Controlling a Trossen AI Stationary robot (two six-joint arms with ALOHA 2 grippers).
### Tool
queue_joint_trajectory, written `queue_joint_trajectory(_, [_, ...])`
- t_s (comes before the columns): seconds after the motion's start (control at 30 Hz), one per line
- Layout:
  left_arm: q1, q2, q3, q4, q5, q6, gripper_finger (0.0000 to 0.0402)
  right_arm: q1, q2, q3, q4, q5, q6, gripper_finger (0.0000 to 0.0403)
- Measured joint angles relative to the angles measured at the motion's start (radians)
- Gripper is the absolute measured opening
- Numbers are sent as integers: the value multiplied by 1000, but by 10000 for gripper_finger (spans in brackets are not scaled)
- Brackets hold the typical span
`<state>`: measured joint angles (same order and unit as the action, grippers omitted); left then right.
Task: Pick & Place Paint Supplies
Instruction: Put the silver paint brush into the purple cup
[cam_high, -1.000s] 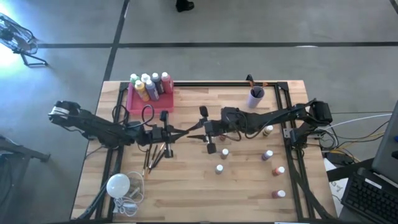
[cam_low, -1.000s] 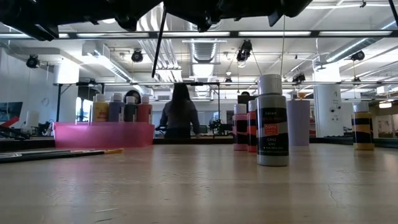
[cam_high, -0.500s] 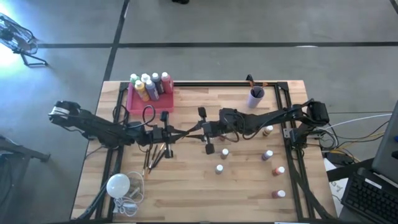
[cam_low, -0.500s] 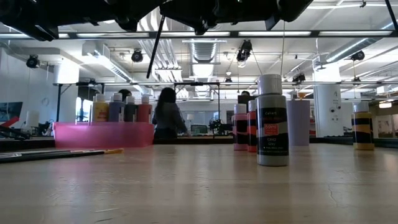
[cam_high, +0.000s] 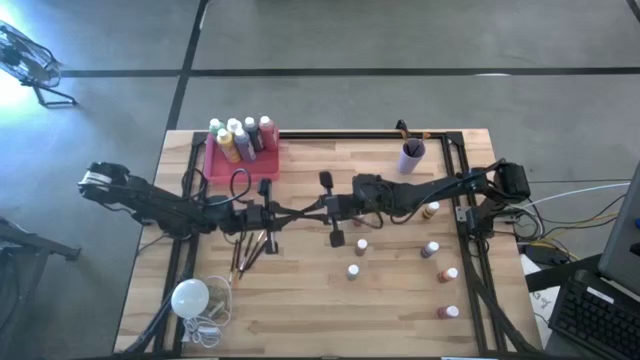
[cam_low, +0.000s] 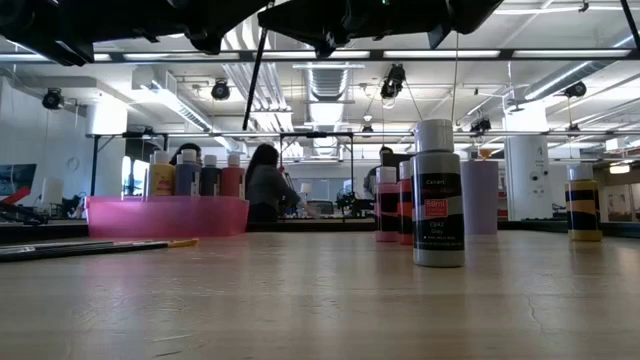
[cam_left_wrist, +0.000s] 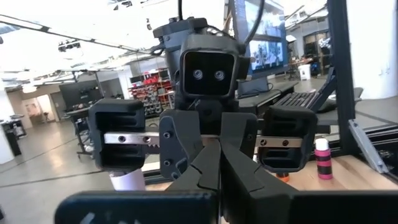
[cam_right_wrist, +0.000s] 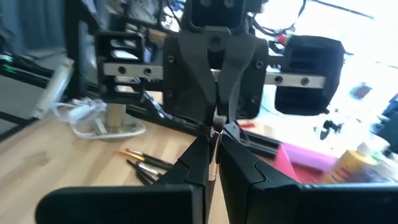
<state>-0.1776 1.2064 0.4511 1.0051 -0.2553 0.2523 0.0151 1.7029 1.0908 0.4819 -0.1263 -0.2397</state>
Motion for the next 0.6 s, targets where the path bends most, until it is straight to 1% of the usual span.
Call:
queue_joint_trajectory(0.07, [0,0,0,-6,-9,10,17,1,-11,0,-35,59,-13,18])
queue_joint_trajectory(0.17, [-1,-2,0,-1,-30,17,45,0,-39,0,-114,130,-30,18])
queue_joint_trajectory(0.27, [-1,-2,0,-20,-107,38,76,-1,-88,-1,-198,197,-35,18])
queue_joint_trajectory(0.37, [-1,-2,0,-19,-193,54,97,1,-144,0,-304,311,-65,18])
queue_joint_trajectory(0.5, [-1,-2,0,-22,-221,55,105,-3,-239,-1,-448,491,-88,18])
queue_joint_trajectory(0.6, [-1,-2,0,-37,-219,55,104,-15,-335,0,-538,576,-91,18])
